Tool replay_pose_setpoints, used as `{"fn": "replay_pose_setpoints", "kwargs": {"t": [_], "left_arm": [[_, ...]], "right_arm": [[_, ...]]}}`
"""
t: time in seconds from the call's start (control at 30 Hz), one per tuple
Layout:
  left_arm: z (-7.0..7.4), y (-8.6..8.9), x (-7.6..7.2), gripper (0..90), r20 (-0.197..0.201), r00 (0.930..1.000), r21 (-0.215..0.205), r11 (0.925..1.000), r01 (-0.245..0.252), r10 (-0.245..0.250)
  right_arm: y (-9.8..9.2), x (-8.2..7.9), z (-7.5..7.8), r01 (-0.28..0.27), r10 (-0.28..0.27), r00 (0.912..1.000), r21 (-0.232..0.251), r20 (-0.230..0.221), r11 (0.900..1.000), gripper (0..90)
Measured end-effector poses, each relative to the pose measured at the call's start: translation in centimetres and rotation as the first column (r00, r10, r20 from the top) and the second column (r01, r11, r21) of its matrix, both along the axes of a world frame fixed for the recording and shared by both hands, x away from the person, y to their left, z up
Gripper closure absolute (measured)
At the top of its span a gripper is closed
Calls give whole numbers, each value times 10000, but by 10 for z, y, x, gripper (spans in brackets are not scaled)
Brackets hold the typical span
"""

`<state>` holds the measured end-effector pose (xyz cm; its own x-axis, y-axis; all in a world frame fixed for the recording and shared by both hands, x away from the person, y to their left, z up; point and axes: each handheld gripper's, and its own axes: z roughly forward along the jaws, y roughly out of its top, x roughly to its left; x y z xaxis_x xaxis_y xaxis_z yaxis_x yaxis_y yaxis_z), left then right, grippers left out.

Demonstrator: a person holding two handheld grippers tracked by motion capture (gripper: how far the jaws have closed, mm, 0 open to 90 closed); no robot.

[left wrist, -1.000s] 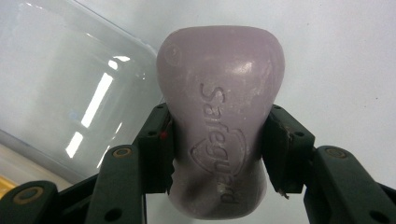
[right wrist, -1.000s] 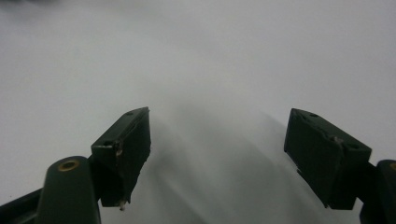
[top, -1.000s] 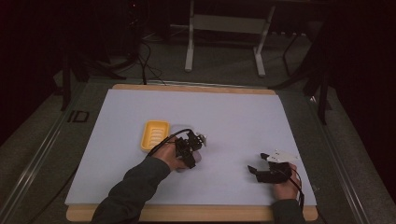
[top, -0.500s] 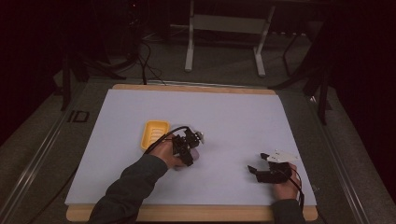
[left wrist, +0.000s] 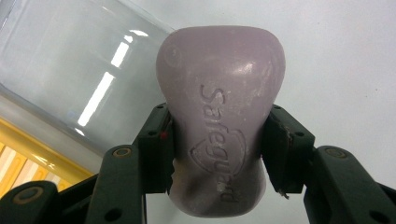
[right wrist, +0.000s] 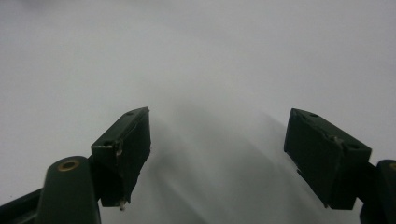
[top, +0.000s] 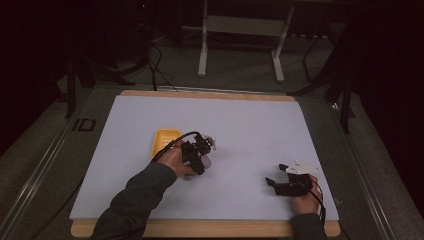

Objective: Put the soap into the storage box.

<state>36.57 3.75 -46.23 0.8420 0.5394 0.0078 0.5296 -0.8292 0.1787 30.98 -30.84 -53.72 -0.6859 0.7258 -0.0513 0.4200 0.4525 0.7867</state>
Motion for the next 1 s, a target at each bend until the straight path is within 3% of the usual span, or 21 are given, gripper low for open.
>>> {"fn": "replay_pose_setpoints", "kwargs": {"t": [1.0], "left_arm": [[13,22,11,500,4,9981,-282,9977,-611,611]], "right_arm": [[0,0,0,3,-3,10000,0,-1,10000,225]]}}
